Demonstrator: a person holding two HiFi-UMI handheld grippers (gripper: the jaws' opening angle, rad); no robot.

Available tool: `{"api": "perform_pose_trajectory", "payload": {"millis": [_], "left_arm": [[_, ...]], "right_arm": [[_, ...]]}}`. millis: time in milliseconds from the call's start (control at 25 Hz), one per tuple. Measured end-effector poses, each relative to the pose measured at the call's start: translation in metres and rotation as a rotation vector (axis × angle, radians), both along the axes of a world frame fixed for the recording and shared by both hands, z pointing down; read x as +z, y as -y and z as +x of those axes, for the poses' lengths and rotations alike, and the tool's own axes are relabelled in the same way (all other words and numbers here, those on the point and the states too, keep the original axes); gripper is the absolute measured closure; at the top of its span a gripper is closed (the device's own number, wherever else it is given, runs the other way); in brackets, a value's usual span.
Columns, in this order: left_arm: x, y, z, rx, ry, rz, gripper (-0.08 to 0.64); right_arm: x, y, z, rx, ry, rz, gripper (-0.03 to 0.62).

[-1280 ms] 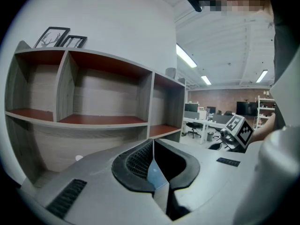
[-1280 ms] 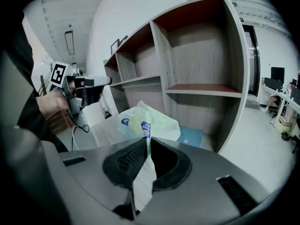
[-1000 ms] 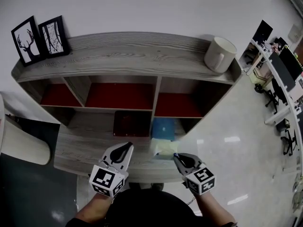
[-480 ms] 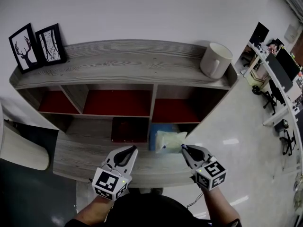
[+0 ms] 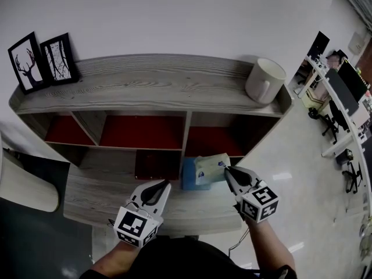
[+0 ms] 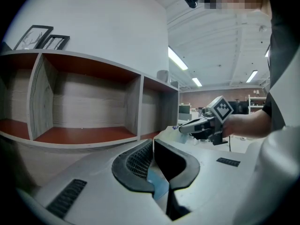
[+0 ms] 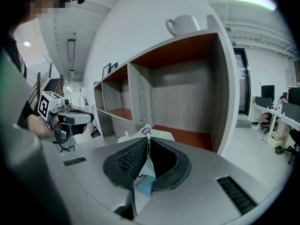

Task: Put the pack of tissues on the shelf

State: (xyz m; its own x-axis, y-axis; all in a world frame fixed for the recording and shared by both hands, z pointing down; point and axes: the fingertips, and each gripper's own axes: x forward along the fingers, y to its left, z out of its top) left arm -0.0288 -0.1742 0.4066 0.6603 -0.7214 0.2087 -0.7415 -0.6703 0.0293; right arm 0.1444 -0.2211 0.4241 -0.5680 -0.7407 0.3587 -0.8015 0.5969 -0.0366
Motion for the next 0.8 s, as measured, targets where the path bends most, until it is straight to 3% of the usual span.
{"api": "perform_pose_trajectory", "payload": {"millis": [800], "left_arm": [[0.001, 0.028, 0.002, -0.010, -0.005, -0.005, 0.538]], "right_arm": [[-0.020, 0.063, 0.019, 0.126, 0.074, 0.084, 0.569]]}}
